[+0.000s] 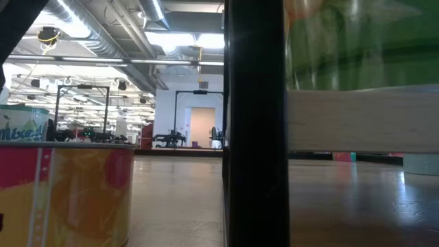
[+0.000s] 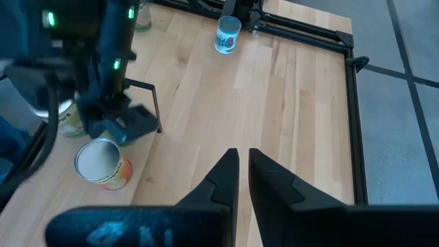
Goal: Pick and place cans onto a shelf
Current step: Put the canned pineapple on the shelf, then adjust the canned pineapple on the shelf
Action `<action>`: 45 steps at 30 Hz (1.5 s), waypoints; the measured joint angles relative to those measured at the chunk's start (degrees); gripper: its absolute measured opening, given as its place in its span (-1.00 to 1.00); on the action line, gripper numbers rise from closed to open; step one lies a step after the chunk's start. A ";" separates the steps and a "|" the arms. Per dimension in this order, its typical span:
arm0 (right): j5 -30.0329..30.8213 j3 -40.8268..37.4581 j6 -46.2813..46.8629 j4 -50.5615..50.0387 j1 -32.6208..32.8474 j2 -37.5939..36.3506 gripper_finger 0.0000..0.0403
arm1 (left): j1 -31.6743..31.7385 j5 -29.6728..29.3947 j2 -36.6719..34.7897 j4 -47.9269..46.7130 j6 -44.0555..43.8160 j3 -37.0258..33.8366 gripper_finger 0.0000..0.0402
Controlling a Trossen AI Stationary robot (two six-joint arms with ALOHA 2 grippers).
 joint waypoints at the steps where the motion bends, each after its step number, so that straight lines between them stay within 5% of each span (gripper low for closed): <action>1: -0.02 0.00 0.05 -0.06 0.02 0.02 -0.82 | 0.00 -1.51 -0.92 -1.40 0.28 -0.08 -0.84; 9: -0.83 0.00 -0.99 -5.01 0.01 0.02 -0.82 | 0.74 -7.12 -6.96 -6.44 1.04 -0.02 -0.84; 19: -26.18 0.00 -5.64 -7.54 0.10 0.14 -0.82 | 4.37 -6.72 -14.48 -9.07 -0.39 -0.02 -0.84; 26: -25.12 -4.38 -5.52 -7.30 0.13 0.79 -0.82 | 7.96 -6.52 -20.47 -14.07 -2.13 -0.02 -0.84; 45: -20.92 -44.10 7.60 27.94 0.46 0.94 -0.82 | 9.85 -6.76 -28.72 -21.36 -3.59 -0.05 -0.84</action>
